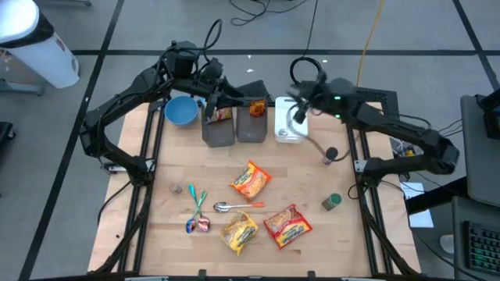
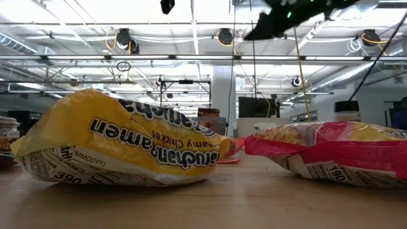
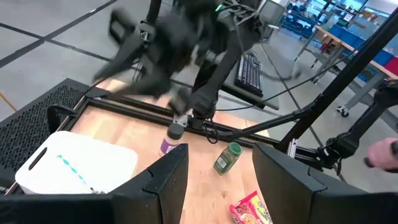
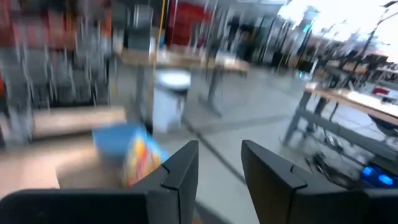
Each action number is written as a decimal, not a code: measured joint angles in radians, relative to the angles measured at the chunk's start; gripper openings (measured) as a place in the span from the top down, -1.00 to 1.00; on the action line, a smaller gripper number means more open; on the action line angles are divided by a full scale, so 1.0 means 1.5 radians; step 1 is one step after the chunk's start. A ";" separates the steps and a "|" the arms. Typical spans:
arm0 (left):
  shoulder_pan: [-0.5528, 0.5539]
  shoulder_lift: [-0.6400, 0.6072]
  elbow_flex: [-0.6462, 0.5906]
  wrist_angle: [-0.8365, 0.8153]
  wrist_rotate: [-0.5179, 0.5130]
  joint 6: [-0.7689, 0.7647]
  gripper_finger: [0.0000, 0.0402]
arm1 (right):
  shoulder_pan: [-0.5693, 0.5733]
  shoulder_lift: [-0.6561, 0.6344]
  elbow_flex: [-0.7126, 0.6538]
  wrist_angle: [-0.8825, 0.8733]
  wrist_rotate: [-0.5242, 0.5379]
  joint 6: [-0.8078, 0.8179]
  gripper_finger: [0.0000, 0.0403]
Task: Pick & Place Food Item
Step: Put the violet seasoning bottle into the right black bin
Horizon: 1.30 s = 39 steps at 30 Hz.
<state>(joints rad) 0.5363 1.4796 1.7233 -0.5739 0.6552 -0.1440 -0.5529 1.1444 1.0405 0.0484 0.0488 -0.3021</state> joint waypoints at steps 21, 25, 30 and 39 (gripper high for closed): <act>-0.042 -0.019 0.000 -0.247 -0.111 0.089 0.07 | 0.001 -0.244 -0.003 -0.140 -0.070 0.323 0.42; -0.055 -0.031 -0.015 -0.240 -0.113 0.087 0.07 | 0.001 -0.249 -0.034 -0.175 -0.071 0.373 0.42; -0.064 -0.076 -0.116 -0.184 -0.112 0.038 0.07 | 0.001 -0.249 -0.105 -0.126 -0.102 0.447 0.42; -0.090 -0.214 -0.383 0.155 -0.129 -0.160 0.07 | 0.004 -0.237 -0.316 0.319 -0.143 0.643 0.42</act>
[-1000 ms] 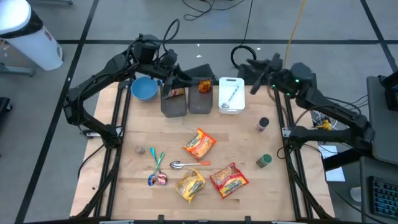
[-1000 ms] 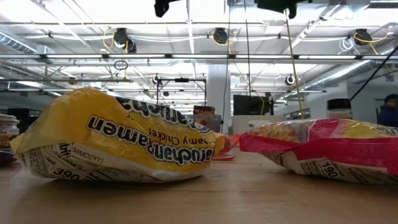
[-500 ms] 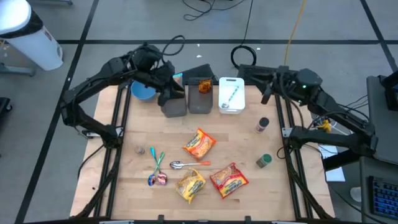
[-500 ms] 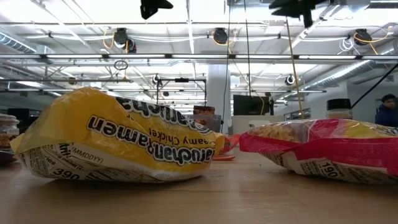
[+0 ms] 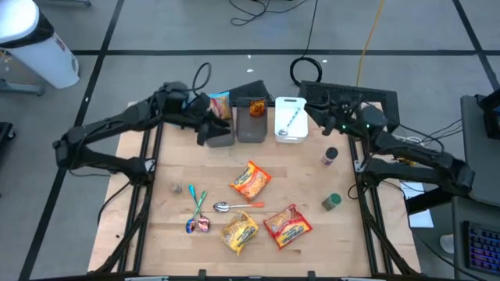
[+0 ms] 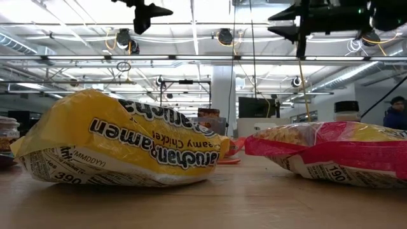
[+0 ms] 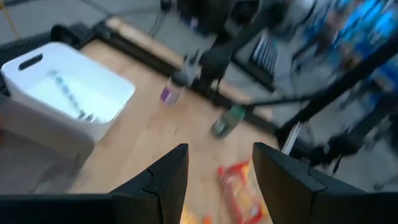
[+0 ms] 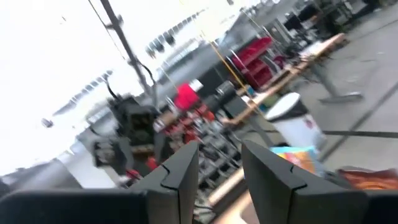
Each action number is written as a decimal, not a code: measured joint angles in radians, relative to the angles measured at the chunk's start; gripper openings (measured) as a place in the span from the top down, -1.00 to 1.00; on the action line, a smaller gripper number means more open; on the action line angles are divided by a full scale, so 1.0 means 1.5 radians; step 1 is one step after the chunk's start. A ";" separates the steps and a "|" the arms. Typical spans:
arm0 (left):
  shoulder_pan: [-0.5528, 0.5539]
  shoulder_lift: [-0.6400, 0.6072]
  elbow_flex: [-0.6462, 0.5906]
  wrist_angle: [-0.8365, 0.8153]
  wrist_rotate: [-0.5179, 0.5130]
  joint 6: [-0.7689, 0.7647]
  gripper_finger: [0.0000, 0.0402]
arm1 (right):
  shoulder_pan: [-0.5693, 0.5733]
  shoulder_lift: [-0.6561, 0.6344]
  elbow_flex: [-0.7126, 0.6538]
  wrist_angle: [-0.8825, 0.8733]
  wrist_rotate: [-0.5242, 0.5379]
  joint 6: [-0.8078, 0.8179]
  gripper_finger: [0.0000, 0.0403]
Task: Pick & Place Food Item
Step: Put the violet seasoning bottle into the right black bin
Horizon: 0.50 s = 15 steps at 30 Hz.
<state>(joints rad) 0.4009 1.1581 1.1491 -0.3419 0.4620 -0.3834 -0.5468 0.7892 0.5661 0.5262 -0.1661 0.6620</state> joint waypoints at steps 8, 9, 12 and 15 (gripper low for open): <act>-0.049 -0.062 -0.192 0.299 -0.083 -0.144 0.07 | -0.001 0.029 -0.056 0.180 -0.028 0.092 0.32; -0.053 -0.062 -0.208 0.331 -0.093 -0.158 0.07 | -0.001 0.032 -0.056 0.203 -0.035 0.092 0.28; -0.063 -0.054 -0.237 0.416 -0.110 -0.192 0.07 | -0.004 0.035 -0.040 0.217 -0.055 0.093 0.16; -0.069 -0.040 -0.242 0.452 -0.112 -0.203 0.07 | -0.015 0.034 0.017 0.138 -0.134 0.048 0.05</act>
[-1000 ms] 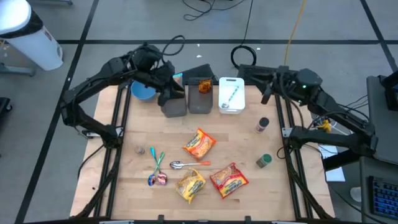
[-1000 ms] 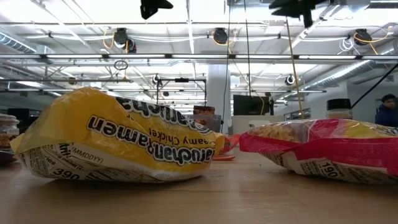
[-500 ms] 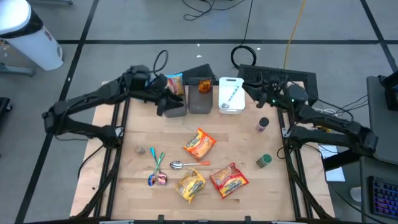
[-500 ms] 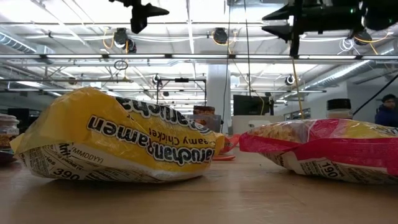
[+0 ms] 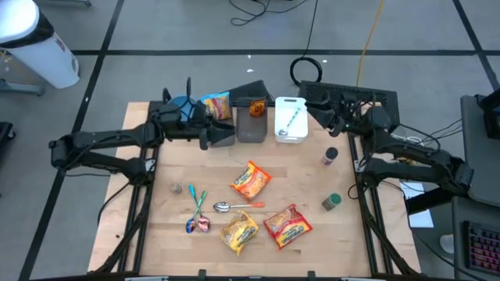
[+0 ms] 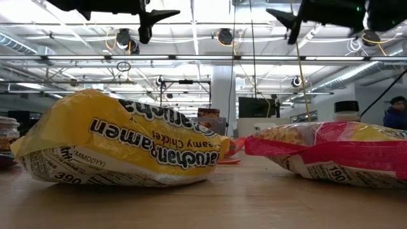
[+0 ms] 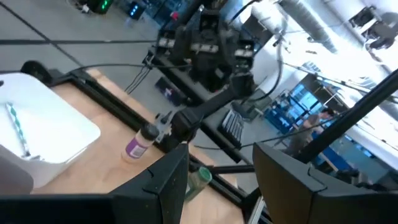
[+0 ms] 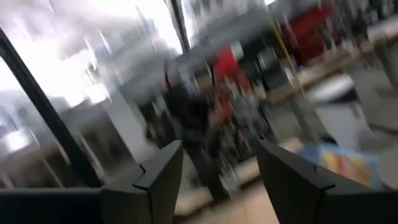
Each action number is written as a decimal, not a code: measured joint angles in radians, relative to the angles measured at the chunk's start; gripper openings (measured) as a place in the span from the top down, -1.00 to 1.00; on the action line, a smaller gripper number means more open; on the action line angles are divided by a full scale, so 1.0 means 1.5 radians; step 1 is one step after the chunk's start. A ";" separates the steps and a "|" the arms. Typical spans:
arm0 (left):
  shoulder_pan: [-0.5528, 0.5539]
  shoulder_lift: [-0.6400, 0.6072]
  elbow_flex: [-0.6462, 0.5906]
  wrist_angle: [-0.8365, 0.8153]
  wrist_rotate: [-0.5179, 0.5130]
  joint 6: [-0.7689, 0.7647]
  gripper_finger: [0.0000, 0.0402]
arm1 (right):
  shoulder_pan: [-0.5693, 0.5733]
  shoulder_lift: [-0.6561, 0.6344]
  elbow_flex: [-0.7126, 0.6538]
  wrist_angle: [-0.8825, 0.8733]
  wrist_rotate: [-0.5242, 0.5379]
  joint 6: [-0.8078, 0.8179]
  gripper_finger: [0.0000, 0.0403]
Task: Pick & Place Food Item
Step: Put the violet seasoning bottle into the right black bin
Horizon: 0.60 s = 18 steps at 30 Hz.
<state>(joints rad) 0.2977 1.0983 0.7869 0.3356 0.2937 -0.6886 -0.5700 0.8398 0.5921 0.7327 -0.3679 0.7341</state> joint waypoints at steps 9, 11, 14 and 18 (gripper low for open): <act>-0.002 0.014 0.003 0.029 0.001 0.018 0.07 | 0.017 0.020 0.337 -0.733 -0.012 -0.366 0.01; -0.002 0.014 0.003 0.029 0.001 0.017 0.07 | 0.029 0.030 0.398 -0.862 0.027 -0.414 0.03; -0.003 0.014 0.003 0.040 0.001 0.014 0.07 | 0.048 0.041 0.467 -0.995 0.062 -0.434 0.05; -0.004 0.014 0.003 0.062 0.001 0.013 0.07 | 0.081 0.056 0.537 -1.166 0.095 -0.460 0.08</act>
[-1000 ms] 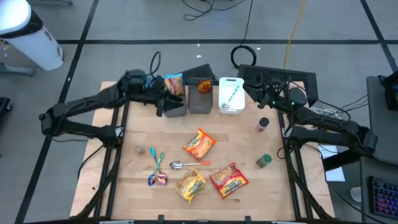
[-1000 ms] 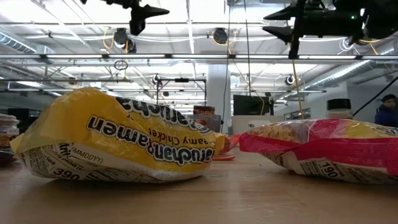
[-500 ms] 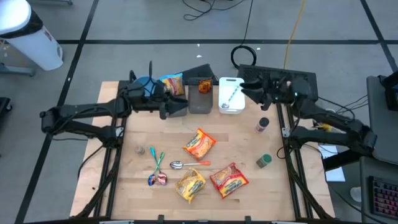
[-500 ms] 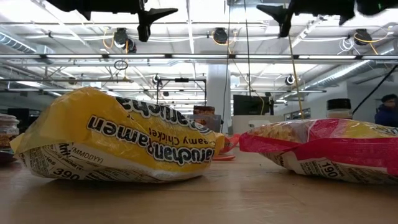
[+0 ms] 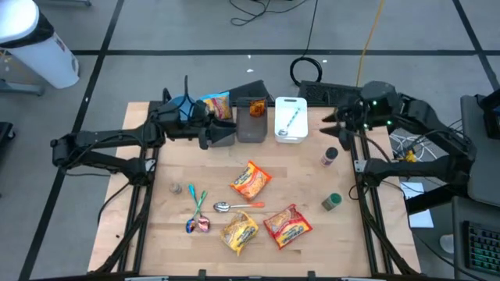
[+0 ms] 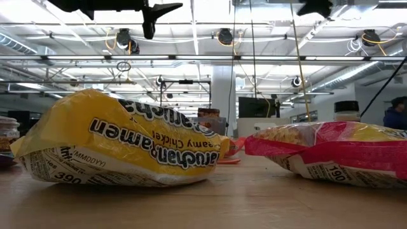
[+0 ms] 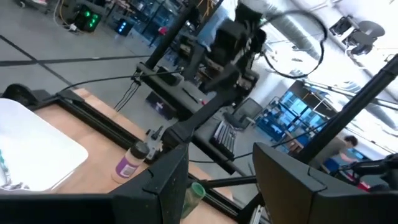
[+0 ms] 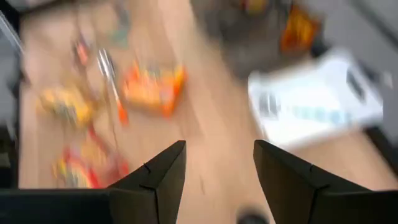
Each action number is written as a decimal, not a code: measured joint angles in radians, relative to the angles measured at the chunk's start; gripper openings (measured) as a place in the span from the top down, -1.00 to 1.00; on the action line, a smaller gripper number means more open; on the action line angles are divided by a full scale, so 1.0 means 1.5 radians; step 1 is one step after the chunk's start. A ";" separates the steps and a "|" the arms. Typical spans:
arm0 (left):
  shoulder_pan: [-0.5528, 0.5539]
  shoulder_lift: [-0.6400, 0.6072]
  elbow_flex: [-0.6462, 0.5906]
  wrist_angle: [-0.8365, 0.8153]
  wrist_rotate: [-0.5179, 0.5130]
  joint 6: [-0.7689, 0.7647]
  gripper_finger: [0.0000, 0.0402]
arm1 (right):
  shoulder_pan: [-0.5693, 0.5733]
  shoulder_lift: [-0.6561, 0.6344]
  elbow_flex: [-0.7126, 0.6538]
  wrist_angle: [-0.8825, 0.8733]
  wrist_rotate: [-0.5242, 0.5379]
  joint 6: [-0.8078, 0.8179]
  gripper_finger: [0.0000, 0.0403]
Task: Pick & Place Food Item
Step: Put the violet seasoning bottle into the right black bin
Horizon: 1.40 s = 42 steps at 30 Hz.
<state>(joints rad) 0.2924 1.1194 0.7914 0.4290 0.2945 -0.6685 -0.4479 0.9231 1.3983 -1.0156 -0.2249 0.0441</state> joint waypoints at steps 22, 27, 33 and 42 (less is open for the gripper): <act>0.000 0.000 0.000 0.000 0.026 0.003 0.07 | 0.190 0.176 0.003 -0.318 0.239 0.033 0.13; 0.000 0.000 0.001 -0.002 0.048 -0.011 0.07 | 0.185 0.179 -0.040 -0.326 0.256 0.076 0.14; -0.002 0.000 0.001 -0.006 0.050 -0.012 0.07 | 0.144 0.175 -0.110 -0.332 0.178 0.151 -0.07; -0.001 0.000 0.001 -0.007 0.081 -0.005 0.07 | 0.101 0.175 -0.189 -0.289 0.114 0.136 -0.71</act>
<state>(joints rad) 0.2905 1.1194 0.7925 0.4191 0.4155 -0.6758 -0.2969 1.1862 1.1155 -1.4494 -0.0536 0.2485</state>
